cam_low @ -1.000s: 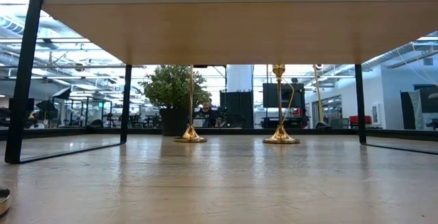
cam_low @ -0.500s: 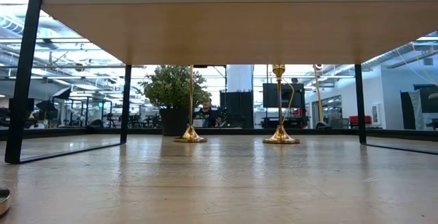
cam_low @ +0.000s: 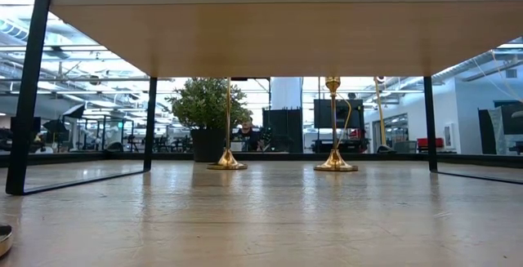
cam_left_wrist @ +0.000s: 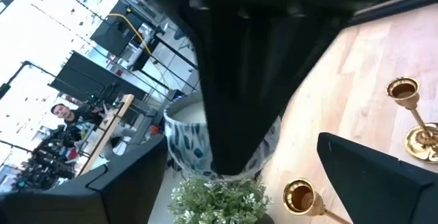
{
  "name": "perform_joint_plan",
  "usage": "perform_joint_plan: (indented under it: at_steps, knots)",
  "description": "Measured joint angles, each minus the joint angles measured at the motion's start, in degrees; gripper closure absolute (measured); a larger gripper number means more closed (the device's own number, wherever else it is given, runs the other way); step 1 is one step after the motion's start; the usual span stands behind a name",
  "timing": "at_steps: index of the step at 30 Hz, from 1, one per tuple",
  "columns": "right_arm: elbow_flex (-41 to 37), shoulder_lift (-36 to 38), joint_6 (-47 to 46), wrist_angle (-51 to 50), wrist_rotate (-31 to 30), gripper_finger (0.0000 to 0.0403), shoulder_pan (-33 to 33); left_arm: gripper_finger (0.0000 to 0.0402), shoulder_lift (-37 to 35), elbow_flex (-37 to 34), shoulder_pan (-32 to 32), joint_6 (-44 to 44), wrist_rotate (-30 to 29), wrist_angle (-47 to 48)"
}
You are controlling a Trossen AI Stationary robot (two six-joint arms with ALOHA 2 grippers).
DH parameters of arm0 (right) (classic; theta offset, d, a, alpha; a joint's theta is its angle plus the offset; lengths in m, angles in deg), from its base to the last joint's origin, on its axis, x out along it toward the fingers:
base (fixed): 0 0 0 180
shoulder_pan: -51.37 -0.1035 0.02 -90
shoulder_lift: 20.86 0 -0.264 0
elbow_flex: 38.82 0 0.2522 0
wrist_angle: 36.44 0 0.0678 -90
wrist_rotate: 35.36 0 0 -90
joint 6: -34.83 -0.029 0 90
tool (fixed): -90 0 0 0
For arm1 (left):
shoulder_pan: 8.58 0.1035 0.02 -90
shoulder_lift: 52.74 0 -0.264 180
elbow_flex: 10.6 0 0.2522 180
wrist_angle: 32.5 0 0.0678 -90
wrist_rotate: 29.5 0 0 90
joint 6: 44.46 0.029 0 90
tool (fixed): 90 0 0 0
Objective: Pick & Place candle stick holders
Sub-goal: Put the blue scented candle on the shelf aligned with the orange scented candle
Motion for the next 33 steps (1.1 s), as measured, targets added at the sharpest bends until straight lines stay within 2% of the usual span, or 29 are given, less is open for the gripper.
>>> perform_joint_plan:
  at_steps: [12,33]
  knots:
    - [0.0,-0.1,1.0,2.0,0.1,0.0109,-1.8,0.0016,0.0,0.0,1.3,0.2,0.1,-0.4]
    - [0.0,-0.2,1.4,2.6,0.0,0.0108,-2.2,0.0089,0.0,0.0,1.2,-0.2,0.3,-0.5]
